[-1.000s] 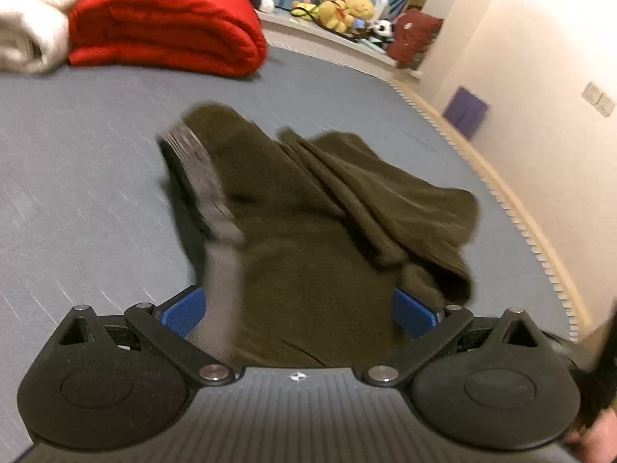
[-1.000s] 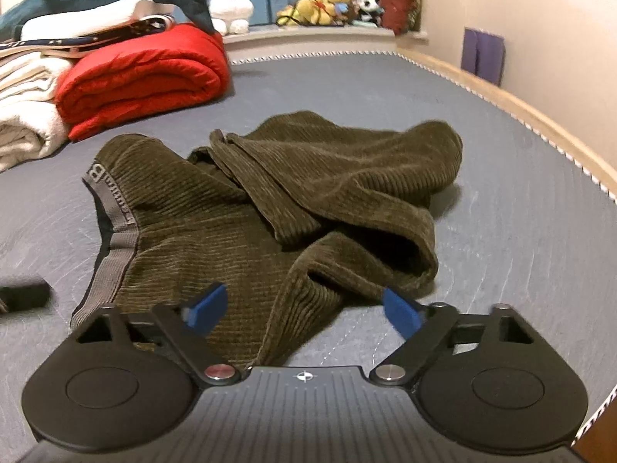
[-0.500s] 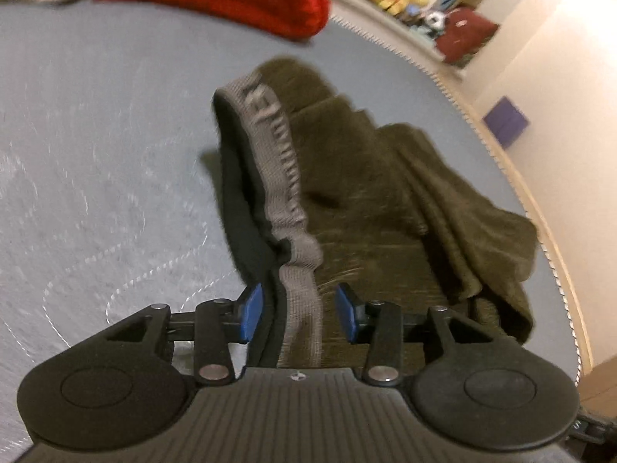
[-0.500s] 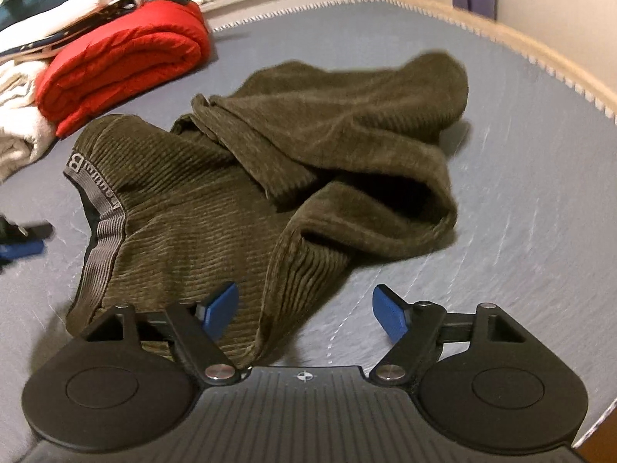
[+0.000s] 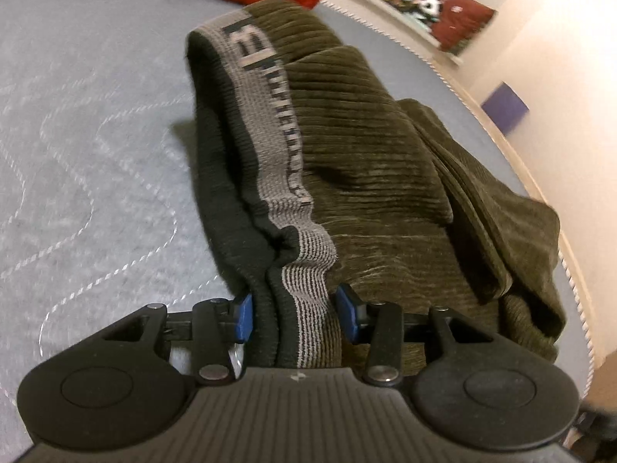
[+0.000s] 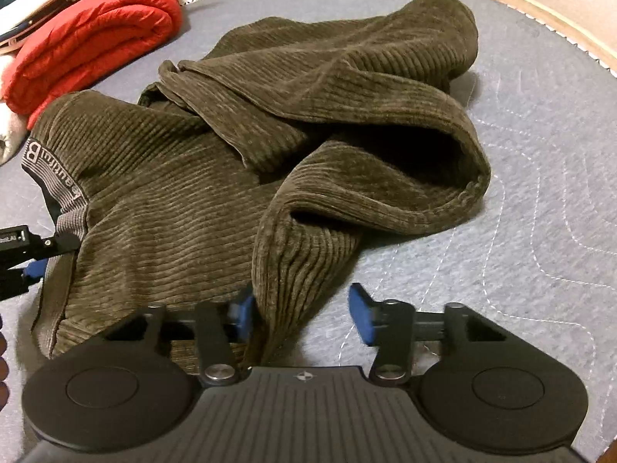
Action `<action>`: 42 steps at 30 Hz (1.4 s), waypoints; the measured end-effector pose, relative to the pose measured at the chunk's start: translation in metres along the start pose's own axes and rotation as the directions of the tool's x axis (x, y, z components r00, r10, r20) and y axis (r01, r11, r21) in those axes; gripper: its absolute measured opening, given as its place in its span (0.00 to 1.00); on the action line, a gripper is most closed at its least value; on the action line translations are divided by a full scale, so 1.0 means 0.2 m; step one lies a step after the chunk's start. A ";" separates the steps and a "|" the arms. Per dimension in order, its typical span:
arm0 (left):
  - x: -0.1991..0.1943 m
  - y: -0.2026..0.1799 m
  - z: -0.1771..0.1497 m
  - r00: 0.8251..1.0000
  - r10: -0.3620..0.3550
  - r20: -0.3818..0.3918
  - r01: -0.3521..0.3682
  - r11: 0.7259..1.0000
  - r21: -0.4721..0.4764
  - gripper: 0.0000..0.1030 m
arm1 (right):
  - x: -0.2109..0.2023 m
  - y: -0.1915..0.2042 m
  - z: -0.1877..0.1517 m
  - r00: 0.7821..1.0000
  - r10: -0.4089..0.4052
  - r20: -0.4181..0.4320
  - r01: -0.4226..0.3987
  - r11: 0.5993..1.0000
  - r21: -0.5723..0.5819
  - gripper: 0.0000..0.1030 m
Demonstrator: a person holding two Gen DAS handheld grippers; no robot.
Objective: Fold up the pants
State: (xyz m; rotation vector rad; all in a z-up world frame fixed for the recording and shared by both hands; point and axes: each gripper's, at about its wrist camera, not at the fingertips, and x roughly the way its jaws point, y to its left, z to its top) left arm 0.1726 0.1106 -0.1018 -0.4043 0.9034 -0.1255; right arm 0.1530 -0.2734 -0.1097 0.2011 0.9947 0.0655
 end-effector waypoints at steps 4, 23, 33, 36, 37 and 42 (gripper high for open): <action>-0.02 -0.03 0.01 1.000 0.015 0.012 -0.015 1.000 0.020 0.19 | 0.00 0.01 0.00 1.000 0.021 0.016 -0.021 1.000 -0.013 0.20; -1.04 0.34 -0.18 0.973 0.198 0.123 -0.190 0.979 -0.070 0.13 | -0.59 0.44 -0.46 0.916 0.401 0.017 -0.263 0.632 -0.729 0.07; -1.16 0.42 -0.19 0.919 0.395 0.012 -0.392 0.916 -0.088 0.24 | -0.60 0.61 -0.74 0.903 0.400 -0.158 -0.321 0.383 -0.866 0.11; -1.29 0.31 -0.11 0.894 0.420 0.153 -0.410 0.907 -0.094 0.38 | -0.68 0.59 -0.65 0.889 0.403 -0.216 -0.371 0.359 -0.857 0.28; -1.33 0.27 -0.10 0.896 0.404 0.184 -0.390 0.915 -0.104 0.41 | -0.71 0.56 -0.62 0.876 0.424 -0.230 -0.393 0.350 -0.850 0.40; -1.30 0.09 -0.10 0.930 0.277 0.240 -0.265 0.961 -0.084 0.48 | -0.87 0.52 -0.35 0.861 0.493 -0.127 -0.349 0.388 -0.853 0.72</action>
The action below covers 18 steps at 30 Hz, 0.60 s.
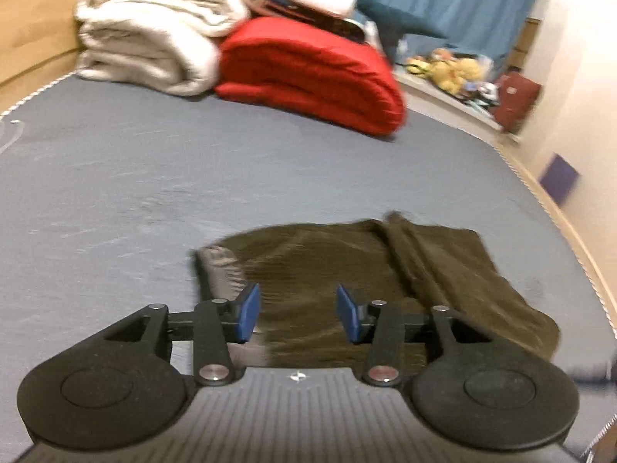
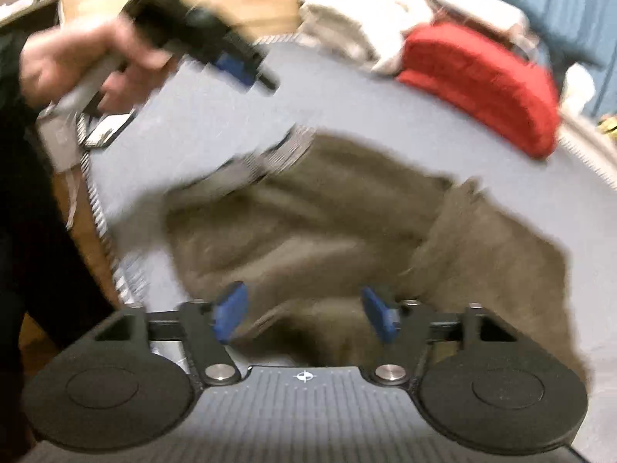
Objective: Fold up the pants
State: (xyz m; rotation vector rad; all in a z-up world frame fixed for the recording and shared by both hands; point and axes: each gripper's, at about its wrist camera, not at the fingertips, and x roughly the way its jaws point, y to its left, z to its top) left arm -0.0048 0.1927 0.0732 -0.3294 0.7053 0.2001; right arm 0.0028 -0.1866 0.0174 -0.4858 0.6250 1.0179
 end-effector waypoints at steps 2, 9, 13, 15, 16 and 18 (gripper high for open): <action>0.10 -0.10 -0.04 0.999 -0.021 -0.033 0.021 0.999 0.024 0.48 | -0.02 -0.12 0.03 0.998 -0.054 0.017 0.053 0.998 0.042 0.72; 0.32 -0.30 -0.13 0.995 -0.035 -0.093 0.046 0.991 0.129 0.48 | 0.41 -0.30 -0.19 0.958 -0.252 -0.137 0.264 0.961 0.077 0.70; 0.38 -0.38 -0.15 0.991 -0.067 -0.116 0.085 0.983 0.160 0.48 | 0.57 -0.24 -0.27 0.940 -0.304 -0.155 0.298 0.953 -0.060 0.68; 0.40 -0.41 -0.17 0.988 -0.082 -0.128 0.103 0.981 0.166 0.48 | 0.61 -0.26 -0.28 0.925 -0.339 -0.168 0.330 0.940 -0.079 0.56; 0.40 -0.43 -0.20 0.987 -0.092 -0.131 0.114 0.979 0.170 0.48 | 0.61 -0.27 -0.28 0.923 -0.343 -0.174 0.335 0.939 -0.071 0.46; 0.41 -0.48 -0.23 0.984 -0.113 -0.141 0.139 0.972 0.192 0.48 | 0.57 -0.30 -0.29 0.922 -0.346 -0.176 0.345 0.938 -0.038 0.25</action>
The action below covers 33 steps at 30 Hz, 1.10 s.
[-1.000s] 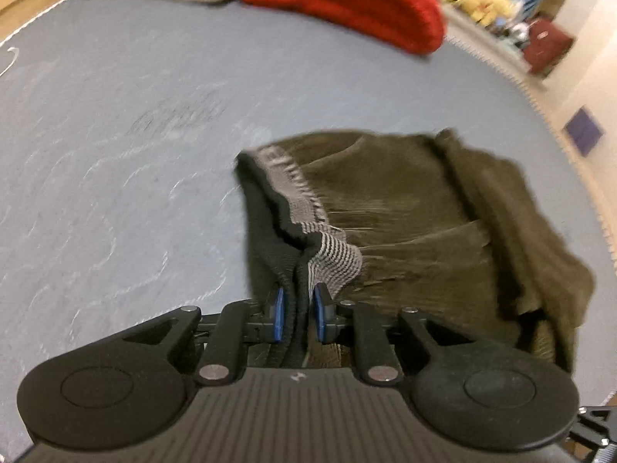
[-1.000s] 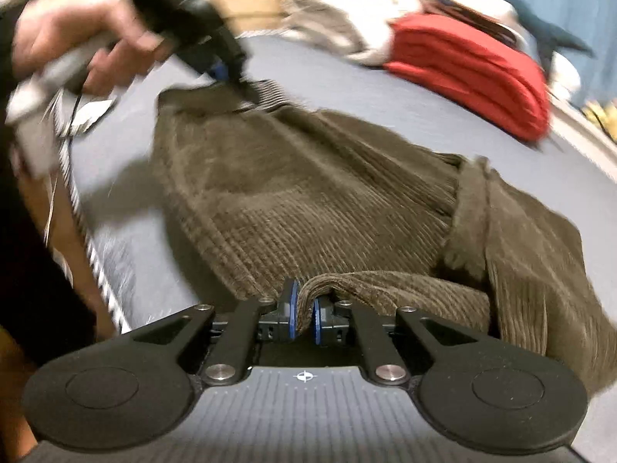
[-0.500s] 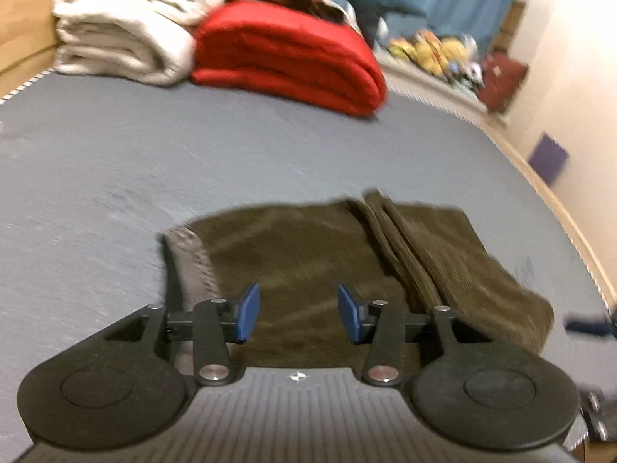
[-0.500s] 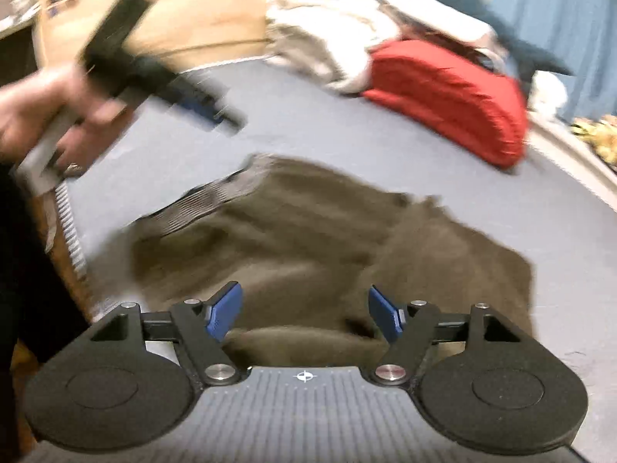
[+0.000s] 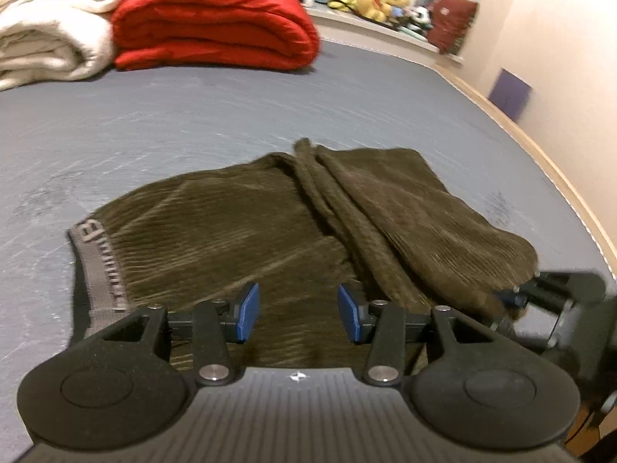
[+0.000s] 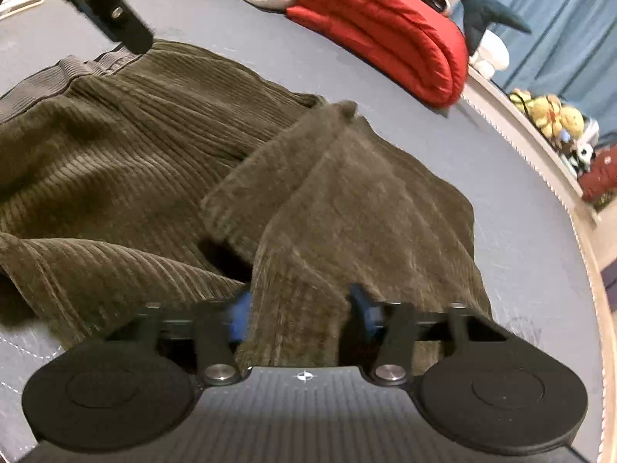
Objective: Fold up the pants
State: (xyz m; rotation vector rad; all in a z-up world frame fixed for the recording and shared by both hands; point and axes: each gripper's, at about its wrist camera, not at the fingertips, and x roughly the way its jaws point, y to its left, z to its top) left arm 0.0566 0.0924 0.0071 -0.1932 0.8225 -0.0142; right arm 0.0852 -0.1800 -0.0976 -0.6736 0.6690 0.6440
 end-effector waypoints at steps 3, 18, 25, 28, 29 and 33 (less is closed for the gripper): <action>0.04 -0.07 -0.03 0.999 -0.042 -0.022 0.043 0.998 0.048 0.48 | -0.12 -0.14 -0.02 0.999 0.005 0.038 -0.007 0.997 0.073 0.17; 0.28 -0.46 -0.40 0.914 -0.207 -0.349 0.308 0.914 0.264 0.48 | -0.52 -0.90 -0.93 0.976 0.116 -0.185 -0.020 0.890 0.456 0.33; 0.37 -0.52 -0.52 0.895 -0.151 -0.420 0.321 0.872 0.370 0.51 | -0.62 -0.90 -0.73 0.996 -0.002 0.089 -0.038 0.892 0.451 0.64; 0.37 -0.48 -0.51 0.889 -0.178 -0.422 0.332 0.885 0.326 0.51 | -0.46 -0.82 -0.59 0.993 -0.005 0.114 -0.046 0.899 0.436 0.64; 0.37 -0.46 -0.50 0.887 -0.184 -0.423 0.335 0.888 0.315 0.51 | -0.39 -0.76 -0.52 0.994 -0.002 0.114 -0.044 0.915 0.401 0.64; 0.35 -0.39 -0.47 0.885 -0.201 -0.420 0.339 0.897 0.284 0.51 | -0.15 -0.47 -0.34 0.993 0.010 0.116 -0.033 0.980 0.198 0.64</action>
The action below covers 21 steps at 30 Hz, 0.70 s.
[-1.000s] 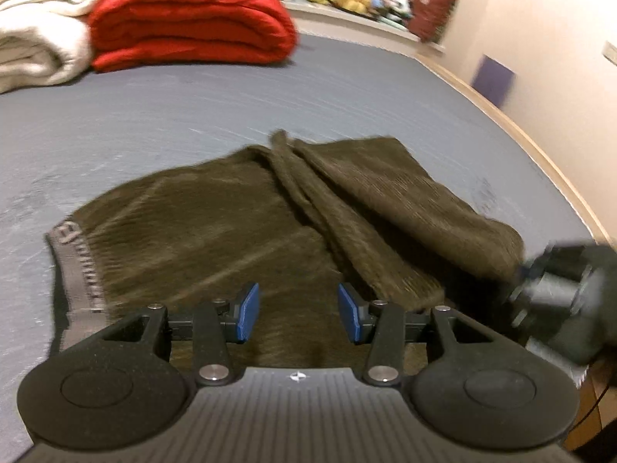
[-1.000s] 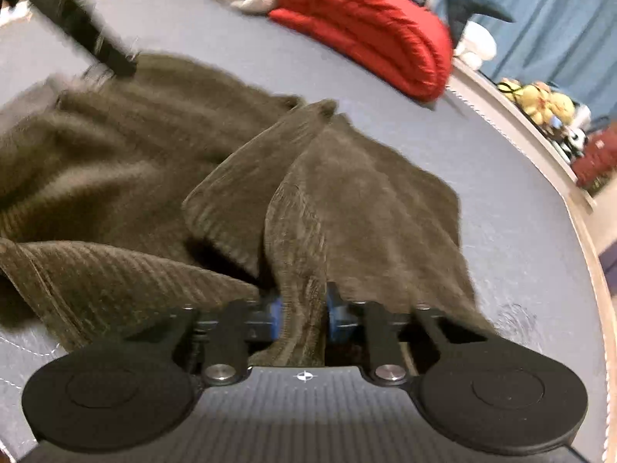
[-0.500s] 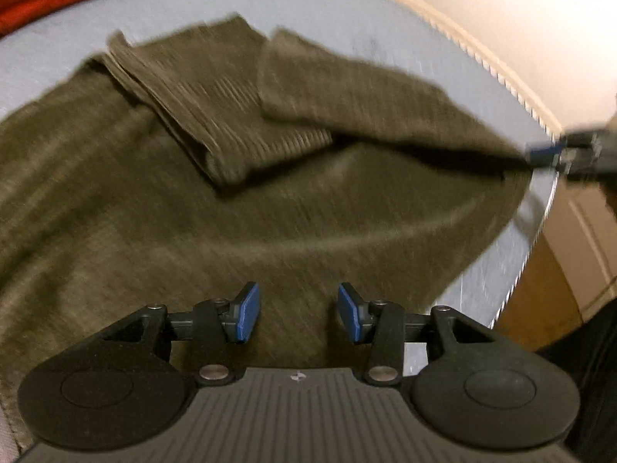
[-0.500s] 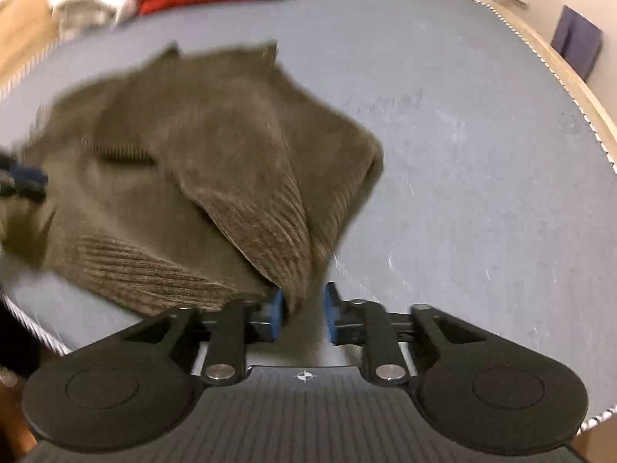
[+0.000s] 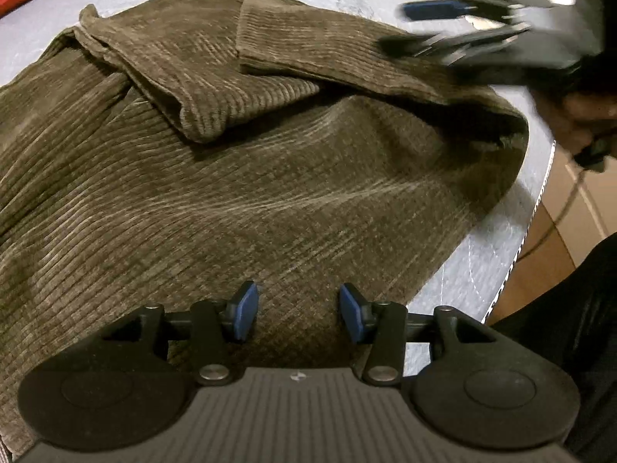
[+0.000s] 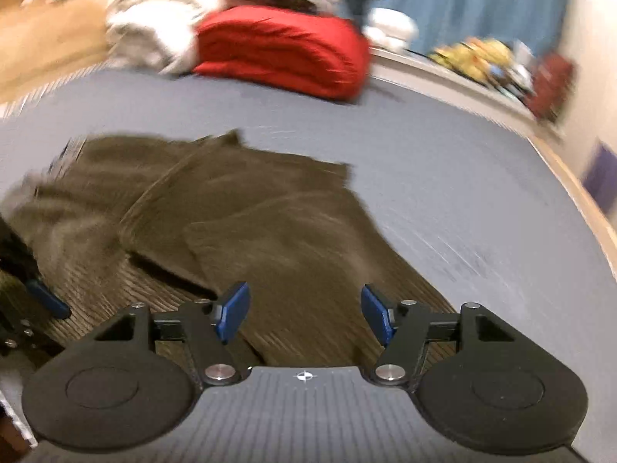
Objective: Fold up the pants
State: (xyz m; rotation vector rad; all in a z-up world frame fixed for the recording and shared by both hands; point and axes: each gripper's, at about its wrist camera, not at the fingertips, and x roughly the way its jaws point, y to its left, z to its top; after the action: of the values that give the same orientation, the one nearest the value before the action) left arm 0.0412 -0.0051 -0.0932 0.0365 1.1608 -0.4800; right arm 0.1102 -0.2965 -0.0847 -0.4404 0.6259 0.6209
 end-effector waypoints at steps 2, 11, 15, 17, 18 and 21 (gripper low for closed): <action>-0.03 0.01 0.02 1.000 0.010 0.005 -0.010 1.000 -0.017 0.55 | 0.10 0.13 0.08 1.000 0.002 -0.016 -0.003 0.996 -0.088 0.64; -0.11 0.16 0.05 0.996 0.076 0.038 -0.073 0.994 -0.085 0.61 | 0.36 0.29 0.18 0.988 0.038 -0.152 -0.071 0.972 -0.223 0.17; -0.14 0.16 0.09 0.995 0.082 0.063 -0.076 0.992 -0.096 0.61 | 0.22 0.14 0.23 0.998 0.036 -0.054 -0.042 0.993 -0.114 0.07; -0.16 0.15 0.10 0.994 0.080 0.078 -0.072 0.993 -0.099 0.61 | 0.09 -0.02 0.24 1.000 0.014 0.020 -0.014 1.000 0.006 0.07; -0.17 0.14 0.11 0.994 0.075 0.085 -0.067 0.993 -0.098 0.61 | 0.02 -0.12 0.23 0.998 -0.016 0.058 0.011 0.996 0.086 0.07; -0.20 0.12 0.13 0.993 0.061 0.100 -0.052 0.994 -0.091 0.61 | -0.19 -0.44 0.13 0.981 -0.143 0.129 0.090 0.934 0.346 0.06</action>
State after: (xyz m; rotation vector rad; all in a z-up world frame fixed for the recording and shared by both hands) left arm 0.0607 0.0228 -0.0514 -0.0320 1.0757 -0.3756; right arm 0.1537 -0.3624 -0.0230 -0.1036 0.5431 0.4166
